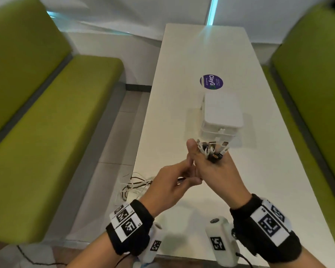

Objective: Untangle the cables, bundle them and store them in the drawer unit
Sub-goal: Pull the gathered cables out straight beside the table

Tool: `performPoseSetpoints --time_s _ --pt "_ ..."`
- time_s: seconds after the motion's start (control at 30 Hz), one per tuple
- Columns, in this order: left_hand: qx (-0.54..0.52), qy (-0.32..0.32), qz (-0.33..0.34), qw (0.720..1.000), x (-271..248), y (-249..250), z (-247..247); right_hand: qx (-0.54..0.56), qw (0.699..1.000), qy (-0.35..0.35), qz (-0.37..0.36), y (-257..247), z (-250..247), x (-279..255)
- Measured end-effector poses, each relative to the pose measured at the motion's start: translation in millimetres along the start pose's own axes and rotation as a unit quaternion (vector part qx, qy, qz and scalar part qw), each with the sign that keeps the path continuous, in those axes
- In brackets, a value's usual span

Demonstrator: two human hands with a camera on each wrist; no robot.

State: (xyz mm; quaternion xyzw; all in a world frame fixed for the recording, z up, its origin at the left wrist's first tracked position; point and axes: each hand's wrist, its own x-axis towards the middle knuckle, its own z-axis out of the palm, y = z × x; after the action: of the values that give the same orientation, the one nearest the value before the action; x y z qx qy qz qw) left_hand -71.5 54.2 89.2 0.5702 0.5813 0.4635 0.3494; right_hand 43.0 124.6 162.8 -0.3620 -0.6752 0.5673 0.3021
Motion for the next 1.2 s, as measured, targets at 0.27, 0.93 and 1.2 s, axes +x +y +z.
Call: performPoseSetpoints --time_s 0.27,0.93,1.2 --pt "0.113 -0.026 0.062 0.991 1.3 -7.5 85.0 0.04 0.997 0.024 0.065 50.8 -73.5 -34.4" --pt "0.267 -0.04 0.125 0.955 -39.2 3.5 118.4 0.286 0.954 0.045 0.078 72.1 -99.8 -95.2" --pt "0.338 -0.022 0.112 0.934 -35.0 -43.2 69.6 0.297 0.951 0.072 0.048 78.7 -102.4 -85.0"
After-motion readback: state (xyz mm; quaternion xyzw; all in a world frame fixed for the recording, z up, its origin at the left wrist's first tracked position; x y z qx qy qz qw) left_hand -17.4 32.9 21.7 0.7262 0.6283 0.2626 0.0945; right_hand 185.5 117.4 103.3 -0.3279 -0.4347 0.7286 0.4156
